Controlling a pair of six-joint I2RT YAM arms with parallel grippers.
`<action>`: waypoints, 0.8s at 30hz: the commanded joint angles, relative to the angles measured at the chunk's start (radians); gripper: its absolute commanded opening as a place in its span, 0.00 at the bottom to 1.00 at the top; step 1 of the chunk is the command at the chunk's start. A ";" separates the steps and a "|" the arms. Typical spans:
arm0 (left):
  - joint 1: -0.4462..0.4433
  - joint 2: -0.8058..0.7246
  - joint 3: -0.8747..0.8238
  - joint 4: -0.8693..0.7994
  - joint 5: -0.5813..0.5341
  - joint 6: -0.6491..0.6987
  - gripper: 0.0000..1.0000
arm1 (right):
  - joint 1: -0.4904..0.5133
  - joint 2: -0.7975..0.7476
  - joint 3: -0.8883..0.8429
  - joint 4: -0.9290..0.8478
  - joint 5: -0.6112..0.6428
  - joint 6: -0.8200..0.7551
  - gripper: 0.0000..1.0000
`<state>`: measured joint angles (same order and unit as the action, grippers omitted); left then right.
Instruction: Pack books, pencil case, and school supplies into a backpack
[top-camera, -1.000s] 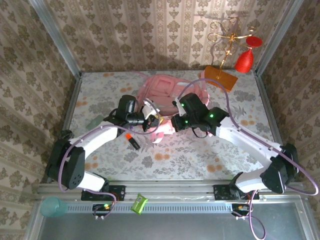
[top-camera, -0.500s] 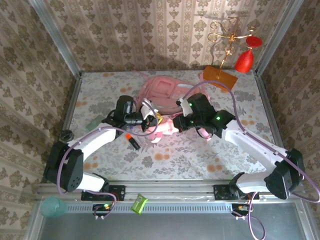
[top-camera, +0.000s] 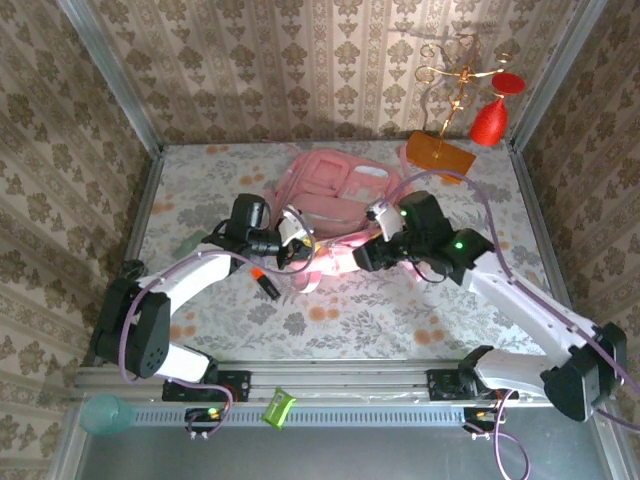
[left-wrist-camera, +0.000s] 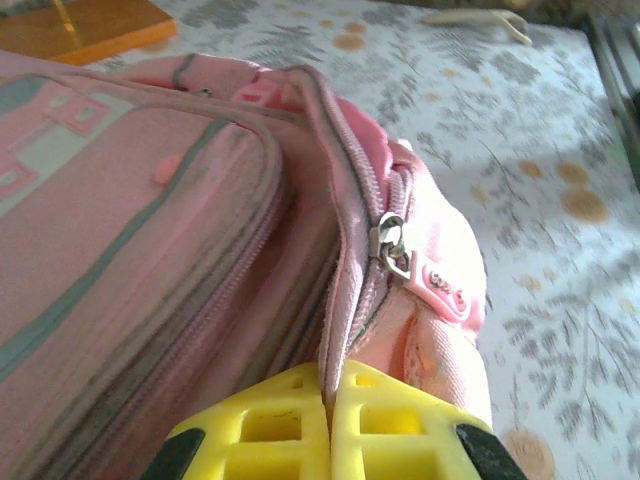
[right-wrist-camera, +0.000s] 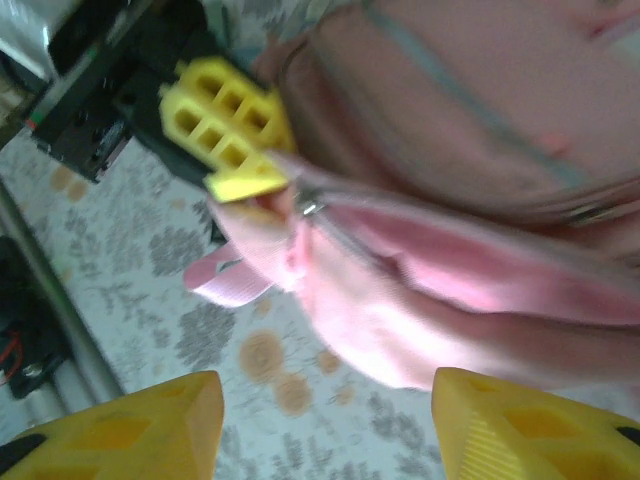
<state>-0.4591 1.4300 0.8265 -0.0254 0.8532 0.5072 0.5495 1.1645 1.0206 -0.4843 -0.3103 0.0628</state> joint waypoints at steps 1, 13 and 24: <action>0.053 -0.015 0.064 -0.179 0.177 0.239 0.00 | -0.031 0.017 -0.032 0.127 -0.039 -0.177 0.63; 0.056 -0.022 0.071 -0.241 0.181 0.392 0.00 | -0.059 0.405 0.235 0.007 -0.365 -0.662 0.70; 0.035 -0.026 0.090 -0.265 0.127 0.415 0.00 | -0.140 0.535 0.334 -0.227 -0.511 -0.802 0.66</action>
<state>-0.4187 1.4300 0.8684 -0.2852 0.9283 0.8875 0.4137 1.7004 1.3621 -0.6220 -0.7536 -0.6743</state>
